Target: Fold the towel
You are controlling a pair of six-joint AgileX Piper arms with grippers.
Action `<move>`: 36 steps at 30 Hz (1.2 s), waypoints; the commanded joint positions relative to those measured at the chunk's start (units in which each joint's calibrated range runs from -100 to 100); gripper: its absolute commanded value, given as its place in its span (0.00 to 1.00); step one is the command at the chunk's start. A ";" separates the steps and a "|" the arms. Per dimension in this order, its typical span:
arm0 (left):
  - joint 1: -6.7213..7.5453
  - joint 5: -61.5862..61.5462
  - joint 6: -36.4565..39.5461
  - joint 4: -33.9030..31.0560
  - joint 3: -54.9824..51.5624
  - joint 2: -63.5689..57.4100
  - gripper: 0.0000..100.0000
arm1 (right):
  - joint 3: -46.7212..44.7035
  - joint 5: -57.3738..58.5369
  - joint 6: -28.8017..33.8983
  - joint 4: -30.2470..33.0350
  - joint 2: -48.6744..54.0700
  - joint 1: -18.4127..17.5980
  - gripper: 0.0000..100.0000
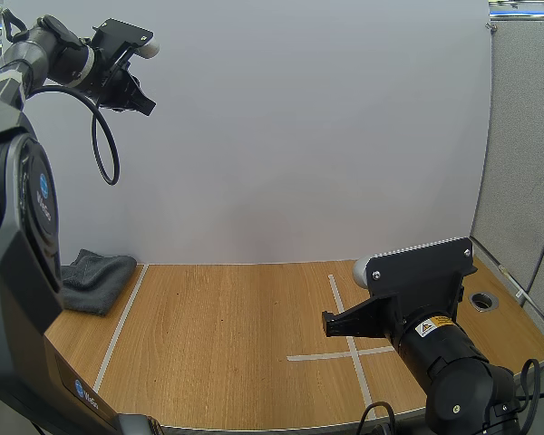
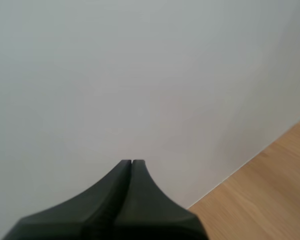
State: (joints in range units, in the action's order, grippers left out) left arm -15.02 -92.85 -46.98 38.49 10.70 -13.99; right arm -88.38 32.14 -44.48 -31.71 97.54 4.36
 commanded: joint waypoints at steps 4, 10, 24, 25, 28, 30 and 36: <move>1.61 11.53 38.93 -20.39 -0.77 -4.20 0.00 | -0.30 -0.37 0.33 0.32 0.42 -0.06 0.00; 7.64 22.14 57.44 -44.70 -12.71 -10.53 0.00 | -0.30 -0.37 0.33 0.32 0.42 -0.06 0.00; 9.20 33.60 72.13 -50.38 -45.94 -31.24 0.00 | -0.30 -0.37 0.33 0.32 0.42 -0.06 0.00; 9.20 33.60 72.43 -51.03 -47.70 -32.33 0.00 | -0.30 -0.37 0.33 0.32 0.42 -0.06 0.00; 9.20 33.77 72.74 -52.10 -52.05 -35.90 0.00 | -0.30 -0.37 0.33 0.32 0.42 -0.06 0.00; 9.20 33.77 72.74 -52.73 -54.08 -37.83 0.00 | -0.30 -0.37 0.33 0.32 0.42 -0.06 0.00; 9.20 41.86 72.74 -55.47 -66.12 -47.69 0.00 | -0.30 -0.37 0.33 0.32 0.42 -0.06 0.00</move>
State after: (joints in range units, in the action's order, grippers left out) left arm -5.97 -59.56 25.12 -14.65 -46.41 -54.31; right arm -88.38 32.14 -44.48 -31.71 97.54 4.36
